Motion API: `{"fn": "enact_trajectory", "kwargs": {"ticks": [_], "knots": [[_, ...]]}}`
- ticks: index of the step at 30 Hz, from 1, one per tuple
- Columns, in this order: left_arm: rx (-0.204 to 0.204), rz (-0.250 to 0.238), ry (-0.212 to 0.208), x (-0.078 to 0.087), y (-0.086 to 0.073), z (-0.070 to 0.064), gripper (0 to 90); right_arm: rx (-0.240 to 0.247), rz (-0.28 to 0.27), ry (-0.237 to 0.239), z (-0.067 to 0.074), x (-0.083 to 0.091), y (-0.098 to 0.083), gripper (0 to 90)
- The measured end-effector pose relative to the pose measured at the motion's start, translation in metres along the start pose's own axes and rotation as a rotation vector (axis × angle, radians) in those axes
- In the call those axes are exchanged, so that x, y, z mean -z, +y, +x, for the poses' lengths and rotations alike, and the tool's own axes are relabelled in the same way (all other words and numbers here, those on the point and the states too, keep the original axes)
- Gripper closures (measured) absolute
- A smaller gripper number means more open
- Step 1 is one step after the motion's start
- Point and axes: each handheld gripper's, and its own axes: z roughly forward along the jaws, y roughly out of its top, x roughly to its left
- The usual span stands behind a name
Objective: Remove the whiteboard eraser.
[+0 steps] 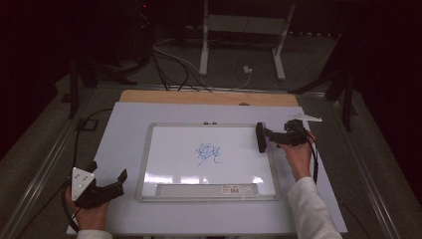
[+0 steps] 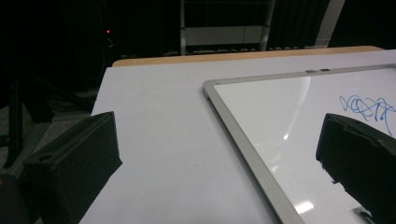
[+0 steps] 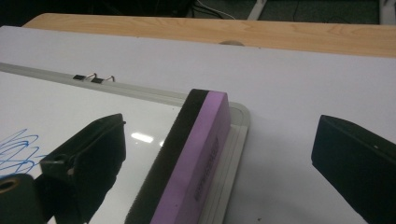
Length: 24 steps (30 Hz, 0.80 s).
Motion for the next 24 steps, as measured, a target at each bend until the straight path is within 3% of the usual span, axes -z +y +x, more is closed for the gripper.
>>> {"fn": "enact_trajectory", "kwargs": {"ticks": [12, 20, 24], "knots": [[0.003, 0.001, -0.003, 0.0, 0.0, 0.0, 0.4, -0.043, 0.058, -0.014, -0.01, -0.008, -0.004, 6.9], [0.001, 0.001, -0.006, -0.001, 0.0, -0.001, 0.4, -0.08, 0.118, -0.027, -0.01, -0.012, -0.007, 23.1], [0.002, 0.001, -0.006, -0.001, -0.001, -0.001, 0.4, -0.113, 0.122, 0.022, -0.011, -0.012, -0.006, 36.6]]}}
